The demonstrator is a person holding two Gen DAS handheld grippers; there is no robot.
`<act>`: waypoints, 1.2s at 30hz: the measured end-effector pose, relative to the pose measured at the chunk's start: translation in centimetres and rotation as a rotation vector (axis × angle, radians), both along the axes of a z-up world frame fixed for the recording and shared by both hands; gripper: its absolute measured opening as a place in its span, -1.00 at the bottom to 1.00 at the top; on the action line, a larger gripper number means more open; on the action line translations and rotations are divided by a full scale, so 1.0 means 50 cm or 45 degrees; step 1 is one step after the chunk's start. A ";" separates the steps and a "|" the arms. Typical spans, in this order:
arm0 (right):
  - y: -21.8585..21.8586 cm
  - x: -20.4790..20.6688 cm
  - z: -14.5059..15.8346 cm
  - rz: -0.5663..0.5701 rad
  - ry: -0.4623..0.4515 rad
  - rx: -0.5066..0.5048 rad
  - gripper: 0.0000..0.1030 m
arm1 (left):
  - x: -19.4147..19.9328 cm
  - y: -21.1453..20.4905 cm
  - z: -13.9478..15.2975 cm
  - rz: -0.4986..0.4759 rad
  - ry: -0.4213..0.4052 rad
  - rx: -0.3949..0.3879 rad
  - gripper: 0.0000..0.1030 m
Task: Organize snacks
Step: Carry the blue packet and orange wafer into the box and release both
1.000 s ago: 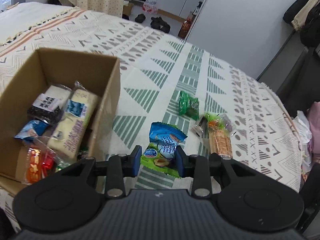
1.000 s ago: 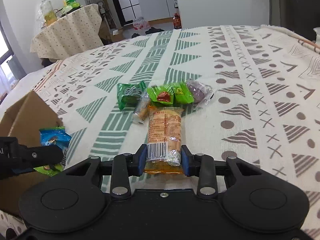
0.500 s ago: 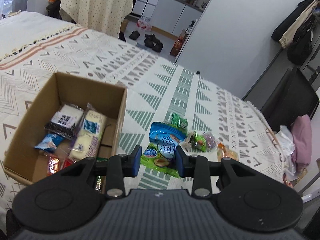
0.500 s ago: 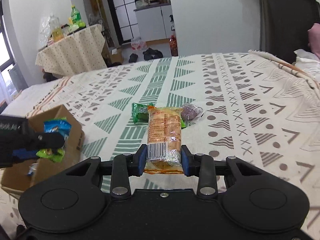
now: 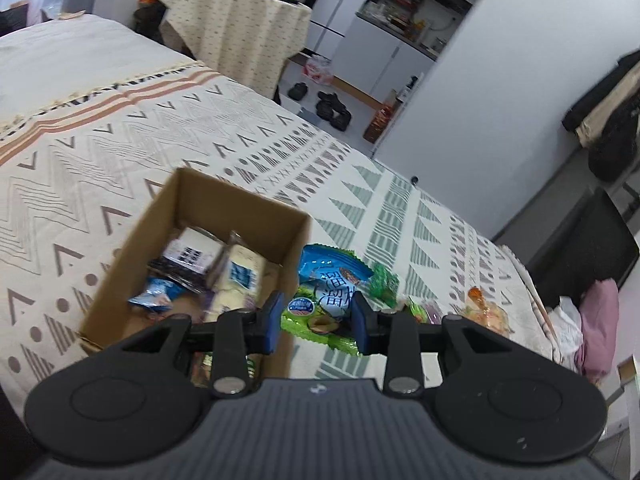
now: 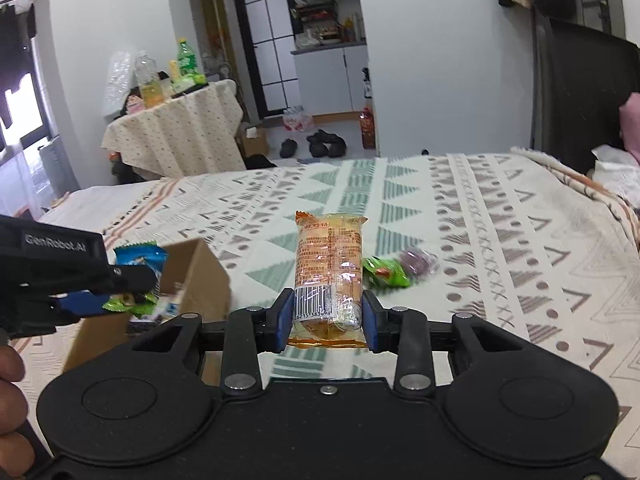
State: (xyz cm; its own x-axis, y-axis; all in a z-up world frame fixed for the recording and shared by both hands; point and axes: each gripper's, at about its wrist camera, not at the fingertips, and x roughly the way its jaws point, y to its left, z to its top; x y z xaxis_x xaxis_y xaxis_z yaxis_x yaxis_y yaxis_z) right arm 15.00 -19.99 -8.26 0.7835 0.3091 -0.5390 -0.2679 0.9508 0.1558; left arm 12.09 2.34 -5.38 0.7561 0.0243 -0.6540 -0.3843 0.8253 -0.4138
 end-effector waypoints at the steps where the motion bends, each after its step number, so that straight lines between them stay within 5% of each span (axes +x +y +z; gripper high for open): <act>1: 0.006 -0.002 0.006 0.006 -0.005 0.001 -0.34 | -0.002 0.008 0.002 0.014 0.000 -0.001 -0.33; 22: 0.140 -0.012 0.045 0.135 -0.013 0.031 -0.33 | -0.013 0.140 -0.052 0.262 0.140 -0.084 -0.32; 36: 0.225 0.004 0.021 0.204 0.073 0.089 -0.33 | -0.014 0.185 -0.058 0.350 0.153 -0.124 0.34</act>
